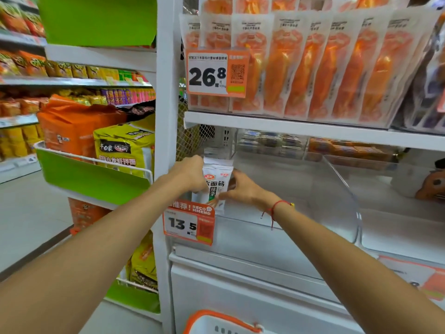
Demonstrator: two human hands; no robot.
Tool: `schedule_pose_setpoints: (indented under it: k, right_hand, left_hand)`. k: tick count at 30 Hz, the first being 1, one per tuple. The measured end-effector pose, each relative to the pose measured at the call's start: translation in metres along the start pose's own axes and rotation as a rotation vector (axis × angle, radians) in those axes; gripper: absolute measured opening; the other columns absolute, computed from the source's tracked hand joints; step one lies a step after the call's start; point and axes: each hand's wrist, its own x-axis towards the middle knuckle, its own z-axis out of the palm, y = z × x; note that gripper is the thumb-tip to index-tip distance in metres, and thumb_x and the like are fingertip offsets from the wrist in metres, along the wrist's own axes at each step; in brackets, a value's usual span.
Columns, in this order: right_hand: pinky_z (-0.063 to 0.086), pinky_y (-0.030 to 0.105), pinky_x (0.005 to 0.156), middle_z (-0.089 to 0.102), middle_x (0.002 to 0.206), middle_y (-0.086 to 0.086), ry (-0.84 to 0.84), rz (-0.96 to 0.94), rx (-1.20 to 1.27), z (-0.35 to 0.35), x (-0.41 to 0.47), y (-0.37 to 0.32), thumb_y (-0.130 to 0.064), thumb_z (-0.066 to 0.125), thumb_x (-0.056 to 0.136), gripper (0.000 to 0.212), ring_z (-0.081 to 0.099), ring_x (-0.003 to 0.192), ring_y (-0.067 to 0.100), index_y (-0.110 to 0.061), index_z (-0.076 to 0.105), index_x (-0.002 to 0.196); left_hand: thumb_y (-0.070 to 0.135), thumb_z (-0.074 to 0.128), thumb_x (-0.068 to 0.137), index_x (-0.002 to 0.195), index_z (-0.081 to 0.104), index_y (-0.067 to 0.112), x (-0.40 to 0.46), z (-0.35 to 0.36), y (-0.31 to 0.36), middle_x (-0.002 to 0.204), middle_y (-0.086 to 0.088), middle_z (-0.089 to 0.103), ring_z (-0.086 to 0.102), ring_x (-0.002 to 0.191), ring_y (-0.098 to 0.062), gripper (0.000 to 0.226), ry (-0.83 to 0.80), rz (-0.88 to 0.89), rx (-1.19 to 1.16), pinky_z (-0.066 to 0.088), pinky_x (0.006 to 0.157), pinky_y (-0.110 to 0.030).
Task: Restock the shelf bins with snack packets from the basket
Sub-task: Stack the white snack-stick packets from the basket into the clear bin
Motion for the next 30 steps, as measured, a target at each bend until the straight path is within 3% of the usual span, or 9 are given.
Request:
schedule_pose_setpoints:
  k: [4,7,10,12,16,19,22,27,30]
  right_hand:
    - [0.048,0.027,0.084,0.056,0.126,0.010,-0.104,0.024,-0.002,0.005,0.012,0.001,0.003,0.069,0.079,0.062,0.054,0.106,0.019,-0.007,0.042,0.134]
    - [0.055,0.032,0.078,0.058,0.123,0.009,-0.151,0.054,-0.015,0.014,0.020,0.000,-0.003,0.068,0.081,0.050,0.058,0.105,0.022,-0.011,0.046,0.126]
    - [0.057,0.034,0.077,0.061,0.120,0.007,-0.171,0.077,-0.100,0.020,0.029,-0.001,-0.010,0.067,0.083,0.033,0.060,0.097,0.021,-0.019,0.050,0.110]
    - [0.058,0.036,0.078,0.062,0.119,0.007,-0.184,0.085,-0.180,0.022,0.033,-0.004,-0.017,0.068,0.083,0.031,0.062,0.096,0.021,-0.016,0.051,0.109]
    - [0.058,0.038,0.081,0.058,0.117,0.013,-0.262,0.224,-0.353,0.023,0.029,-0.007,-0.037,0.065,0.086,0.054,0.064,0.095,0.028,-0.005,0.045,0.124]
    - [0.056,0.031,0.081,0.064,0.116,0.017,-0.351,0.307,-0.236,0.024,0.024,-0.005,-0.034,0.062,0.090,0.047,0.065,0.095,0.026,0.001,0.054,0.120]
    - [0.055,0.032,0.087,0.061,0.121,0.018,-0.306,0.324,-0.043,0.017,0.019,-0.005,-0.018,0.070,0.085,0.051,0.066,0.098,0.027,0.001,0.046,0.127]
    - [0.056,0.036,0.087,0.057,0.098,0.011,-0.206,0.295,0.149,0.012,0.021,-0.003,0.002,0.070,0.080,0.063,0.066,0.096,0.028,-0.007,0.031,0.128]
    - [0.059,0.027,0.066,0.054,0.117,0.015,-0.213,0.266,0.066,0.023,0.023,0.000,-0.005,0.068,0.084,0.060,0.063,0.088,0.022,-0.011,0.029,0.129]
  left_hand:
    - [0.018,0.073,0.081,0.093,0.046,0.011,0.000,-0.007,0.005,0.090,-0.006,0.055,0.053,0.082,-0.021,0.031,-0.073,-0.010,0.057,0.041,0.062,-0.028]
    - [0.009,0.061,0.087,0.090,0.042,0.011,-0.016,-0.018,0.009,0.089,-0.009,0.048,0.047,0.083,-0.025,0.019,0.111,-0.001,0.275,0.037,0.068,-0.033]
    - [0.006,0.057,0.088,0.107,0.059,0.009,-0.024,-0.025,0.007,0.108,-0.012,0.058,0.055,0.100,-0.032,0.019,0.241,0.066,0.443,0.036,0.070,-0.033]
    - [0.007,0.055,0.090,0.114,0.064,0.019,-0.022,-0.027,0.007,0.118,-0.009,0.059,0.055,0.107,-0.031,0.028,0.160,0.165,0.495,0.037,0.073,-0.032]
    - [0.008,0.046,0.091,0.122,0.061,0.038,-0.002,-0.019,0.001,0.130,-0.002,0.054,0.052,0.116,-0.024,0.045,-0.234,0.309,0.629,0.045,0.091,-0.034]
    - [0.017,0.042,0.093,0.129,0.049,0.050,0.013,-0.009,-0.006,0.139,0.005,0.041,0.038,0.124,-0.021,0.049,-0.363,0.348,0.831,0.035,0.104,-0.040]
    - [0.028,0.044,0.095,0.135,0.043,0.045,0.020,-0.005,-0.010,0.140,0.009,0.036,0.032,0.127,-0.020,0.044,-0.401,0.366,0.925,0.031,0.107,-0.041]
    - [0.034,0.042,0.096,0.141,0.037,0.037,0.022,-0.004,-0.009,0.142,0.006,0.031,0.027,0.130,-0.021,0.045,-0.404,0.354,0.980,0.029,0.108,-0.040]
    - [0.033,0.041,0.096,0.139,0.038,0.041,0.023,-0.003,-0.015,0.140,0.009,0.032,0.028,0.127,-0.021,0.044,-0.379,0.376,1.006,0.029,0.108,-0.037]
